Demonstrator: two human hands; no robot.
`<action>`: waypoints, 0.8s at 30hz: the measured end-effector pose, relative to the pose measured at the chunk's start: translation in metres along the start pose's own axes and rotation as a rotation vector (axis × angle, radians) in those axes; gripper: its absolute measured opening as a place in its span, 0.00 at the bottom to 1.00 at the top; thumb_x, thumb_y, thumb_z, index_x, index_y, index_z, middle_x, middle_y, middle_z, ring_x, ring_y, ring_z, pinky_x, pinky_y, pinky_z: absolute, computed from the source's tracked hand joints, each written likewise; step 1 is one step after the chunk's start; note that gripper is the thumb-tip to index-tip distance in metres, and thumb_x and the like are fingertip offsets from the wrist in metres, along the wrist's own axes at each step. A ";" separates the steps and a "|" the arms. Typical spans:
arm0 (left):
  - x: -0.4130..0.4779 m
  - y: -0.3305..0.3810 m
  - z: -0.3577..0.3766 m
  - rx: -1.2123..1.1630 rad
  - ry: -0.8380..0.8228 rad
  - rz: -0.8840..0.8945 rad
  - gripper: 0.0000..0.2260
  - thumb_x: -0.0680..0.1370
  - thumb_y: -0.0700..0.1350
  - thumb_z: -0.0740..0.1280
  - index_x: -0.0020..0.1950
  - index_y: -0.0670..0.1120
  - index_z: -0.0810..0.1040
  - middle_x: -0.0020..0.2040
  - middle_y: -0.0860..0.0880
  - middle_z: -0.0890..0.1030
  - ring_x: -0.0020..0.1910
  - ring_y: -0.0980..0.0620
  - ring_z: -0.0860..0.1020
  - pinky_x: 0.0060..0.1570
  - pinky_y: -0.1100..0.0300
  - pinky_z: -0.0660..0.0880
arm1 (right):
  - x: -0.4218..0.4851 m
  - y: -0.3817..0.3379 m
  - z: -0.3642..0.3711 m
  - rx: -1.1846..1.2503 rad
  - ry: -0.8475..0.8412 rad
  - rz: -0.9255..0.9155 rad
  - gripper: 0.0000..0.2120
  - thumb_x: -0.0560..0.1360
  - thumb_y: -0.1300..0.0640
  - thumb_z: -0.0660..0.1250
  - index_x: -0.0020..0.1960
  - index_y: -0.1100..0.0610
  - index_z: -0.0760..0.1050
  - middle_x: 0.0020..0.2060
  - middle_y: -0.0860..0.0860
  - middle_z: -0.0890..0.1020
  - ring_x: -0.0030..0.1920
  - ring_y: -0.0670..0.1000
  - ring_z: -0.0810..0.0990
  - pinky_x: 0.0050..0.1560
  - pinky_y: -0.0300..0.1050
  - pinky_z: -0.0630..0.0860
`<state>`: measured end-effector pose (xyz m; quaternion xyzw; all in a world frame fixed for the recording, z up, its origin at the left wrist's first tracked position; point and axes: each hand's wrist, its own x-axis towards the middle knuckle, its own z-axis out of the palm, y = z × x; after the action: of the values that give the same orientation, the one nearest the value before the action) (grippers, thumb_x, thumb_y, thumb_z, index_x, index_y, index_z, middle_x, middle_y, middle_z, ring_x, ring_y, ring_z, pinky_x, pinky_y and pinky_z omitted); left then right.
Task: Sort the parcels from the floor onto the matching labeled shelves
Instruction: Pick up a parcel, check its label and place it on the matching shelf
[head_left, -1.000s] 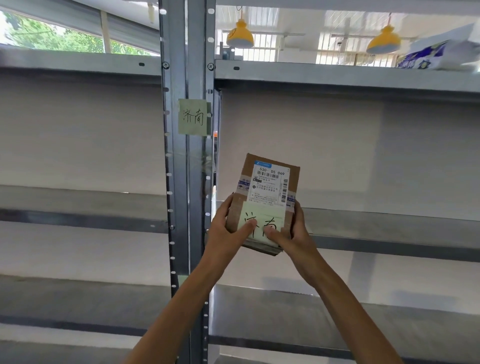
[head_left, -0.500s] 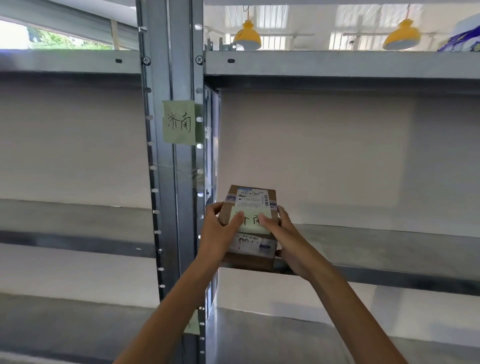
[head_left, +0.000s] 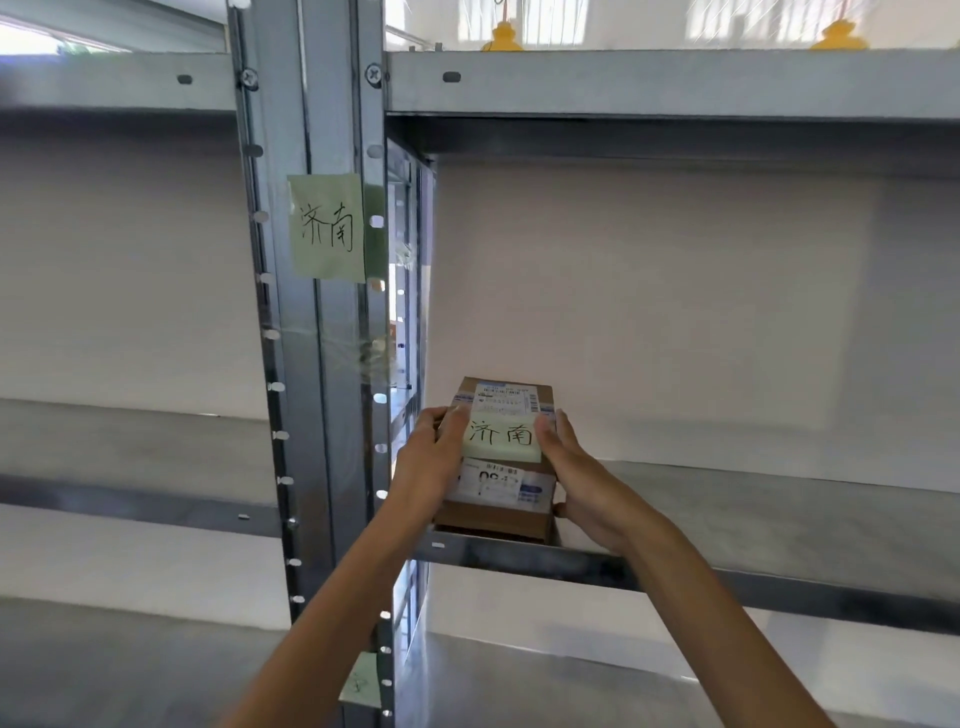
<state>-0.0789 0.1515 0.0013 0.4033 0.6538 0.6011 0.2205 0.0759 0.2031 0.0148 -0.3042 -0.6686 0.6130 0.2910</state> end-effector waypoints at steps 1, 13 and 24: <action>0.002 0.000 0.001 0.001 0.001 -0.002 0.13 0.79 0.60 0.55 0.59 0.56 0.67 0.41 0.59 0.78 0.39 0.61 0.78 0.29 0.68 0.72 | 0.001 0.000 0.000 0.005 0.002 -0.003 0.33 0.79 0.40 0.50 0.75 0.42 0.34 0.70 0.45 0.65 0.56 0.43 0.68 0.71 0.53 0.60; -0.016 0.016 -0.010 0.155 -0.070 0.121 0.28 0.78 0.63 0.49 0.73 0.50 0.62 0.67 0.46 0.75 0.53 0.53 0.76 0.37 0.70 0.70 | -0.012 -0.004 0.000 -0.213 0.160 -0.057 0.36 0.76 0.34 0.48 0.76 0.45 0.35 0.77 0.47 0.53 0.76 0.52 0.54 0.73 0.53 0.53; -0.074 0.046 -0.028 0.366 0.032 0.491 0.29 0.76 0.65 0.49 0.73 0.54 0.60 0.74 0.49 0.65 0.72 0.46 0.64 0.70 0.43 0.64 | -0.074 -0.029 0.020 -0.474 0.391 -0.362 0.30 0.78 0.40 0.51 0.77 0.44 0.44 0.78 0.45 0.49 0.77 0.49 0.45 0.76 0.59 0.48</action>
<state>-0.0462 0.0736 0.0366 0.5729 0.6374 0.5149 -0.0181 0.1070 0.1322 0.0409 -0.3516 -0.7669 0.3094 0.4388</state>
